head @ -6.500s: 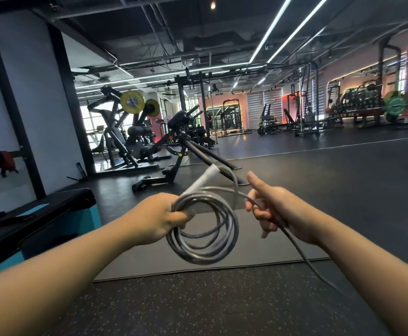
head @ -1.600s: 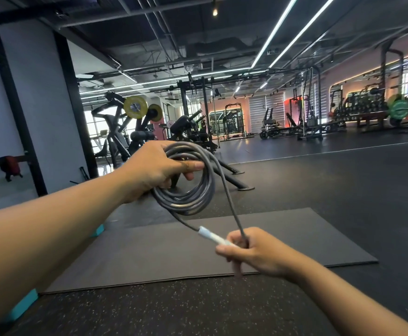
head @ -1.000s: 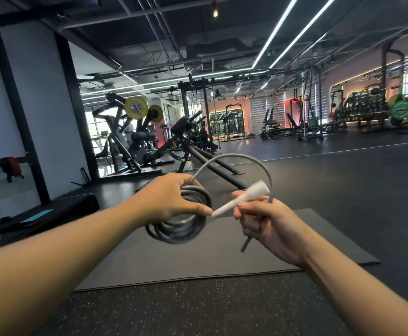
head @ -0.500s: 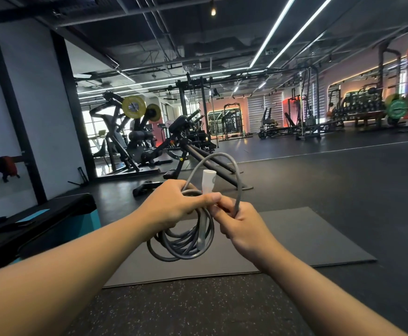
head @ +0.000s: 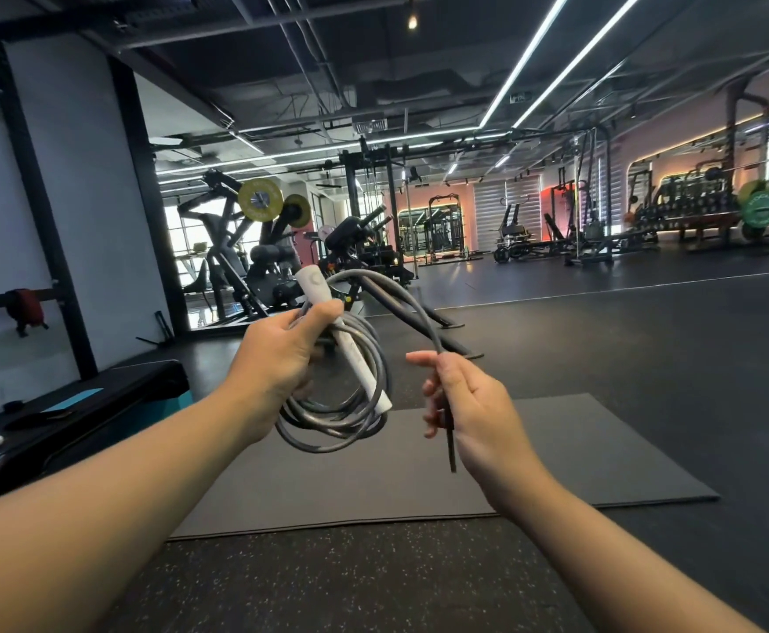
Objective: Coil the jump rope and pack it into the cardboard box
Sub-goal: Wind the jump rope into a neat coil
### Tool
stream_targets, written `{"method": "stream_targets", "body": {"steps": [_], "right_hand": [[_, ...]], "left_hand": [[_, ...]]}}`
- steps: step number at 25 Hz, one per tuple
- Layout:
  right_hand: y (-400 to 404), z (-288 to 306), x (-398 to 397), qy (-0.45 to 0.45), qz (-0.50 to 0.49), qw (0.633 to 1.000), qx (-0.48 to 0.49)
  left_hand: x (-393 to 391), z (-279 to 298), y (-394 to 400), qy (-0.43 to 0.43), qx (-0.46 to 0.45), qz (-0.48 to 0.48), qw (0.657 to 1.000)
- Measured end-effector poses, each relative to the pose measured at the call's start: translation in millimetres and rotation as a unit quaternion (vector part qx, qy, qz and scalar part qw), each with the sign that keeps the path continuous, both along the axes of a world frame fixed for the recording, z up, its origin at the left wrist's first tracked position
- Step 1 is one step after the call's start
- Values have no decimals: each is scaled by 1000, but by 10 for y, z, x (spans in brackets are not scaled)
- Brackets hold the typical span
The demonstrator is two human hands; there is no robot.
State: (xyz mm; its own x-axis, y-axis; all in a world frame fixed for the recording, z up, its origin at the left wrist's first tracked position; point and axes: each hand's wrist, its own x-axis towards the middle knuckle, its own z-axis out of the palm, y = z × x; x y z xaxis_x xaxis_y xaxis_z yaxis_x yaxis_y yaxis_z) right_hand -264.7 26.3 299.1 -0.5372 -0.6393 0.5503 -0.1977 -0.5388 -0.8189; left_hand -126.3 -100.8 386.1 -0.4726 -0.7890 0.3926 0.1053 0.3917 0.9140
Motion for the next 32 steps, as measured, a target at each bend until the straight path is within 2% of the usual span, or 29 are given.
{"method": "stream_targets", "body": {"steps": [4,8,11,13,17,20,23,28,31,32], "right_hand": [[-142,56,172,-121,93,988,-2],[-248,67,271,-83,5,997,7],[-205,56,250,-144,84,986,21],[-182,37,299,-140,119,983,18],[-261,62,397,-111,19,993,-19],[-296,101,342,-98,-28,995,-7],[-274,121,299,-55,-35,998,19],[-209,76,165,12,-41,997,63],[-176,20,126,54,-34,994,92],[-170,14,122,67,-31,992,102]], "left_hand": [[-106,-83,171,126,76,-9,989],[-256,-174,304,208,139,34,968],[-265,-182,338,234,172,56,955],[-279,-188,365,247,188,77,948],[-289,-278,415,264,231,100,931],[-232,-355,424,249,232,74,937],[-133,-405,389,215,231,42,948],[258,-418,126,74,227,-60,969],[544,-244,-88,49,176,-65,981],[605,-127,-145,33,135,-58,989]]}}
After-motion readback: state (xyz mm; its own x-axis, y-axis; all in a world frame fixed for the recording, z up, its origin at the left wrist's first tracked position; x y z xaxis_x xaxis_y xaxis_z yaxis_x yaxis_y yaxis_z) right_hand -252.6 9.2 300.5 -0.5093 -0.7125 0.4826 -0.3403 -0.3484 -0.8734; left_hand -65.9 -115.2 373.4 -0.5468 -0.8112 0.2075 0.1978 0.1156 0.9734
